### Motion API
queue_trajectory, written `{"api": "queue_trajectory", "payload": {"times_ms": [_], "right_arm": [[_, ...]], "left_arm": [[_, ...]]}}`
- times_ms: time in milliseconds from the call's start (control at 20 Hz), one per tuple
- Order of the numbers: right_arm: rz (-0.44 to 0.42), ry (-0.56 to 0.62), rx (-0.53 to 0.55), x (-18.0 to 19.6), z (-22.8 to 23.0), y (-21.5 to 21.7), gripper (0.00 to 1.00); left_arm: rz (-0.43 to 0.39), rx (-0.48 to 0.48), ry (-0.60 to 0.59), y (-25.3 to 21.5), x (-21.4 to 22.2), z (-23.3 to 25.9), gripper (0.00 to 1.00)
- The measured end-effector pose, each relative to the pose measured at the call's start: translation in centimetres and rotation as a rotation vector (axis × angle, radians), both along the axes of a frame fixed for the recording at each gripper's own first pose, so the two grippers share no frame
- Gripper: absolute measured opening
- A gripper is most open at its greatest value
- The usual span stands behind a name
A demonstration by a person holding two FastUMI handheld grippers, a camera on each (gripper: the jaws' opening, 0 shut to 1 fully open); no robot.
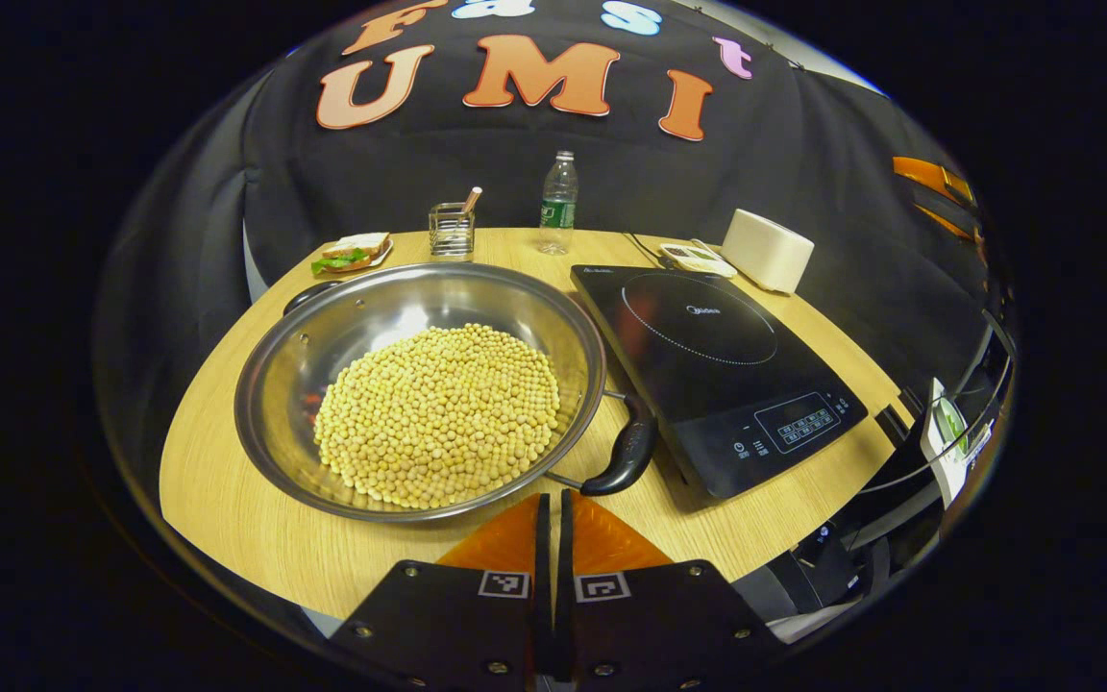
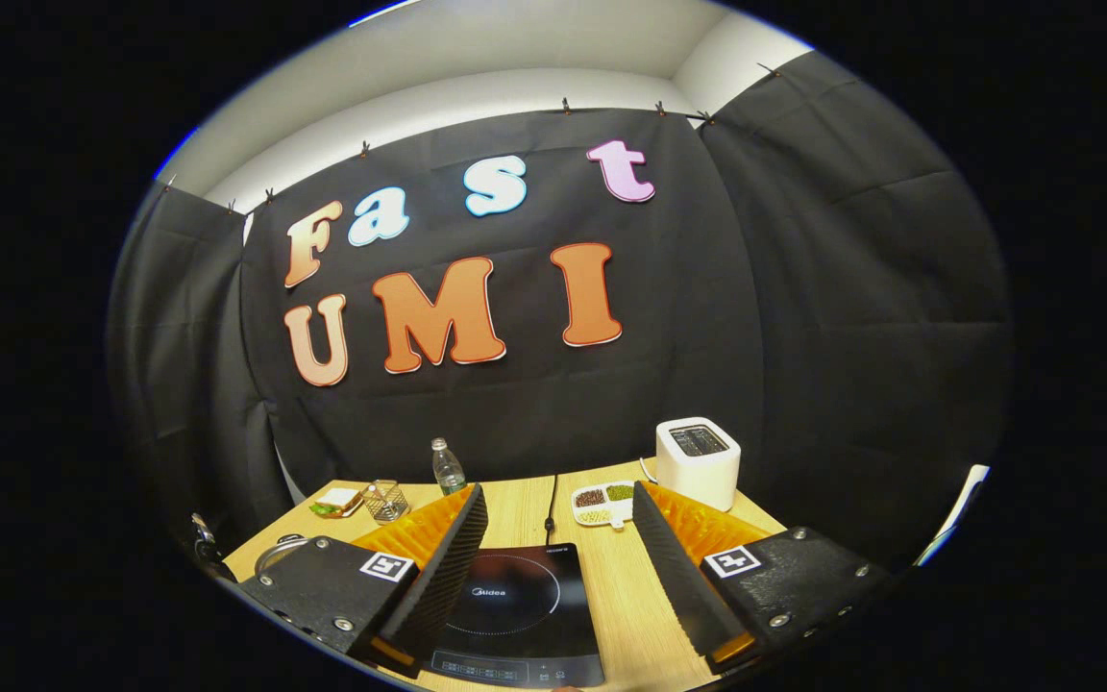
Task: First push the handle of the pot to place it horizontally, then grasp the pot with both hands and set it on the induction cooktop.
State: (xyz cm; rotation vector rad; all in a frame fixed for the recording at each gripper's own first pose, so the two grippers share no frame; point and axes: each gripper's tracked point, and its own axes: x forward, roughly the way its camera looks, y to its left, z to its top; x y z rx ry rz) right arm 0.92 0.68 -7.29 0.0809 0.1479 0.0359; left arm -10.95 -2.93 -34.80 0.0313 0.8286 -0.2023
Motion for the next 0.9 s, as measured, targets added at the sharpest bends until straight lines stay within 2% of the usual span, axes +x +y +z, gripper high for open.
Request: {"api": "queue_trajectory", "payload": {"times_ms": [400,600,750,900], "right_arm": [[-0.027,0.0,0.0,0.3,0.0,-1.0,0.94],[-0.042,0.002,0.007,0.3,0.1,-1.5,0.94],[-0.043,0.002,0.006,0.1,0.1,-1.5,0.94],[-0.045,0.001,0.01,0.1,0.0,-1.7,0.94]], "left_arm": [[-0.013,0.007,-0.024,-1.6,2.2,-0.3,0.02],[-0.027,-0.026,-0.063,-2.9,3.8,1.0,0.0],[-0.045,-0.008,-0.043,-3.0,3.7,0.1,0.0],[-0.016,-0.024,-0.004,-2.5,3.7,-1.3,0.01]]}}
